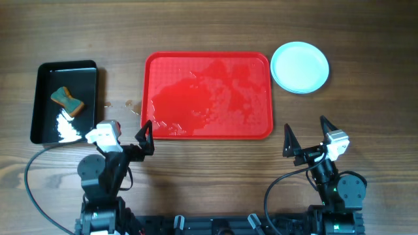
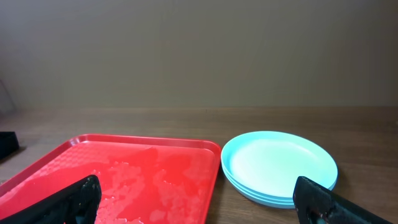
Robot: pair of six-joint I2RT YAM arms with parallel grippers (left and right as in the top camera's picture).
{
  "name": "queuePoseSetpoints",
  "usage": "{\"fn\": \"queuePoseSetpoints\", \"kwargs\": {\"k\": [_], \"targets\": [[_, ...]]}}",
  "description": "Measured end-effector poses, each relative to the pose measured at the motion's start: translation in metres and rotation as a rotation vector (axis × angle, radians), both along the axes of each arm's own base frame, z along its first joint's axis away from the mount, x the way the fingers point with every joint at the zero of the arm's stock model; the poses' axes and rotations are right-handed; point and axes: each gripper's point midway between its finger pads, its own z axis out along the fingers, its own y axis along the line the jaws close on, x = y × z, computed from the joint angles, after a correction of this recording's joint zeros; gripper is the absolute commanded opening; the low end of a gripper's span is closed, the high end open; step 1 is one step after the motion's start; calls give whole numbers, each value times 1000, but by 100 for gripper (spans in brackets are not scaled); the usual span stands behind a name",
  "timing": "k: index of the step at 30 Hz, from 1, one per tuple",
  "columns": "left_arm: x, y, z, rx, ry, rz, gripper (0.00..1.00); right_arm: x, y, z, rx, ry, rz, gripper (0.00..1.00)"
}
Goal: Clean dirty plates on tray and stack at the side
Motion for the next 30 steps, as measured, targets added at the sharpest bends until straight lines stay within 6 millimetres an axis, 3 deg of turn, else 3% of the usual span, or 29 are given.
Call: {"fn": "queuePoseSetpoints", "kwargs": {"k": [12, 16, 20, 30], "targets": [[-10, 0, 18, 35, -167, 7, 100, 0, 0, 0, 0, 0, 0, 100], [-14, 4, 12, 49, -150, 27, 100, 0, 0, 0, 0, 0, 0, 100], [-18, 5, 32, 64, -241, 39, 100, 0, 0, 0, 0, 0, 0, 100], [-18, 6, 33, 201, -265, 21, 100, 0, 0, 0, 0, 0, 0, 100]]}}
